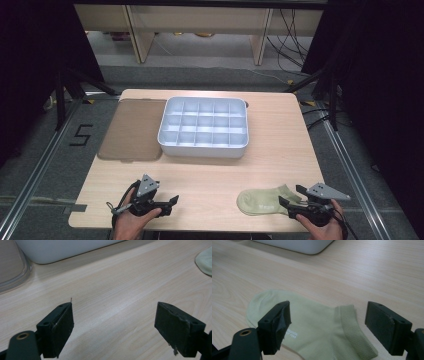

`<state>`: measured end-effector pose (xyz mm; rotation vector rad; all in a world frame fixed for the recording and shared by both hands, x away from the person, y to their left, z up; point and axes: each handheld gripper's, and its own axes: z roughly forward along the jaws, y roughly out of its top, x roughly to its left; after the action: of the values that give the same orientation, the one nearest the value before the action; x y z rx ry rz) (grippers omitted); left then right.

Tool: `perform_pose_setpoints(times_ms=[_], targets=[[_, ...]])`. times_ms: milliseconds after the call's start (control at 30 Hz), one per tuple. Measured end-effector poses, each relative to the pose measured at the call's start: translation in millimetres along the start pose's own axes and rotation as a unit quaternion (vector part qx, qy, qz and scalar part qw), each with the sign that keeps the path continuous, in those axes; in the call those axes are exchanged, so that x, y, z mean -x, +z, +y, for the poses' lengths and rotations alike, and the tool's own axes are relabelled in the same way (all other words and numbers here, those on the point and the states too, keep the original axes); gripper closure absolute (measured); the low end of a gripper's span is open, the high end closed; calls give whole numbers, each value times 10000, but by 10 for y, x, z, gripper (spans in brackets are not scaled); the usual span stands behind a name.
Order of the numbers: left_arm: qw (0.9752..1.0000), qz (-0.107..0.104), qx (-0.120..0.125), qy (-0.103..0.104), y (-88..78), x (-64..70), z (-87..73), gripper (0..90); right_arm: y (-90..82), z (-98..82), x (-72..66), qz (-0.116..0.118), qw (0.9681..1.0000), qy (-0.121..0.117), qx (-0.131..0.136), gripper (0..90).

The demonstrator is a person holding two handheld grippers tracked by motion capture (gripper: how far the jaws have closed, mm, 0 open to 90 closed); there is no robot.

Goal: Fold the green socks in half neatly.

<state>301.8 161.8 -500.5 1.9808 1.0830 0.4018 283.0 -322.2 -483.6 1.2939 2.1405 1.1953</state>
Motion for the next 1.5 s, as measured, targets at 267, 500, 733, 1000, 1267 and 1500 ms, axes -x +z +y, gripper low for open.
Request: perform_pose_setpoints(times_ms=[267, 500, 733, 1000, 1267, 1500], targets=[[9998, -180, -66, -37, 31, 31, 16, 151, -6, 5, 0, 0, 10000, -8, -31, 218], [9990, -441, -65, 29, 83, 145, 66, 160, 1, 2, 6, -44, 10000, -47, -37, 222], [9975, -696, -18, 77, 188, 292, 156, 169, 0, 2, 11, -33, 10000, -38, -55, 225], [9957, -923, -59, 35, 353, 494, 261, 191, 10, -4, -26, 4, 9999, 116, -51, 226], [9915, -1286, -106, 148, 576, 764, 402, 276, 16, 0, -7, -6, 10000, -33, 7, 226], [9887, -1446, -235, 332, 763, 925, 505, 351, 16, 0, -10, 4, 10000, -36, -6, 227]])
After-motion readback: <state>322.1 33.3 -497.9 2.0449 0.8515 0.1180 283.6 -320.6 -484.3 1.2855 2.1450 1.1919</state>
